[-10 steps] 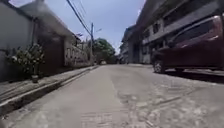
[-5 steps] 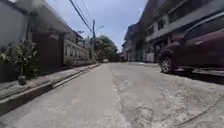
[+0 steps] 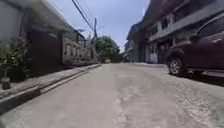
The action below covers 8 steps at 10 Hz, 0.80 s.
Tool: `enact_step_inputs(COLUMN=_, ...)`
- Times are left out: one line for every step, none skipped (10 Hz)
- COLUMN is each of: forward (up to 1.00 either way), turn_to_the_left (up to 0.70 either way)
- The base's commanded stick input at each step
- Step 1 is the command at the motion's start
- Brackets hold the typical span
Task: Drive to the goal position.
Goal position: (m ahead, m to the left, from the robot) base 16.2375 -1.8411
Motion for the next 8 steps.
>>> enact_step_inputs(forward=1.00, turn_to_the_left=0.01)
enact_step_inputs(forward=1.00, turn_to_the_left=0.01)
enact_step_inputs(forward=1.00, turn_to_the_left=0.01)
enact_step_inputs(forward=1.00, turn_to_the_left=0.01)
enact_step_inputs(forward=1.00, turn_to_the_left=0.01)
enact_step_inputs(forward=1.00, turn_to_the_left=0.01)
enact_step_inputs(forward=1.00, turn_to_the_left=0.01)
enact_step_inputs(forward=1.00, turn_to_the_left=0.01)
